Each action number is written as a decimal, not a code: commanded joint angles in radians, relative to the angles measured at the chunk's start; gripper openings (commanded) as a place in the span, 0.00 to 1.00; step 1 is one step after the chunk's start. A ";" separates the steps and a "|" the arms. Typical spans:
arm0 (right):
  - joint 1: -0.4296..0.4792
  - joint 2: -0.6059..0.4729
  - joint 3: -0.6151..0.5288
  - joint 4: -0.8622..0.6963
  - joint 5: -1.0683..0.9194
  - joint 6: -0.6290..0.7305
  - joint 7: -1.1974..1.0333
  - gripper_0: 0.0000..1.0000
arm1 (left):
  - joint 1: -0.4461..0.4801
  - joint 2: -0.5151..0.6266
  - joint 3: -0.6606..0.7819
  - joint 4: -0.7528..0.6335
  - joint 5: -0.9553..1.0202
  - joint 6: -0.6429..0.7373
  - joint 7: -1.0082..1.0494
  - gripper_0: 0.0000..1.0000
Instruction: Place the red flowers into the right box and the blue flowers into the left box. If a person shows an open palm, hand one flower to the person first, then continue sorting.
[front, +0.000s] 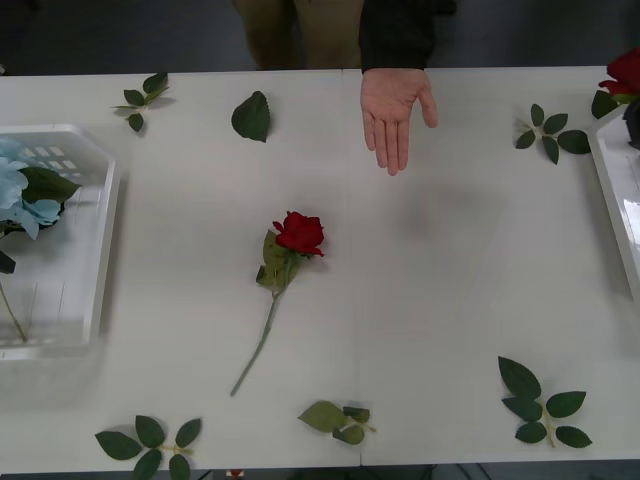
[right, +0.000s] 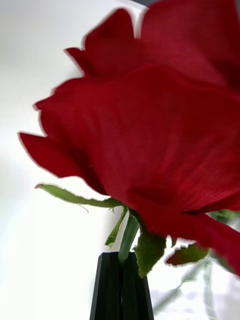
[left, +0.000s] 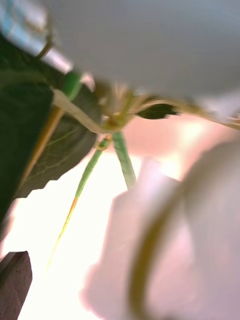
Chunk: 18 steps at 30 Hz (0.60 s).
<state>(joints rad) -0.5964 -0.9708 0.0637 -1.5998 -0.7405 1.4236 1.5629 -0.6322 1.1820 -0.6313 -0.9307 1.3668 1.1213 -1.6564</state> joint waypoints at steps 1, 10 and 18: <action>-0.033 0.139 -0.007 -0.169 0.073 0.037 -0.155 0.00 | -0.130 0.100 0.018 -0.010 0.021 0.129 -0.129 1.00; -0.031 0.400 -0.005 -0.433 0.240 0.023 -0.325 0.00 | -0.248 0.120 0.176 -0.014 0.064 0.344 -0.278 1.00; 0.027 0.497 0.102 -0.562 0.457 -0.207 -0.372 0.00 | -0.247 0.054 0.225 -0.025 0.411 0.373 -0.433 1.00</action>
<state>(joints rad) -0.5914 -0.4986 0.0901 -2.1082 -0.3736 1.3497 1.2628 -0.8452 1.2422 -0.4096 -0.9394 1.6827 1.4923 -1.9892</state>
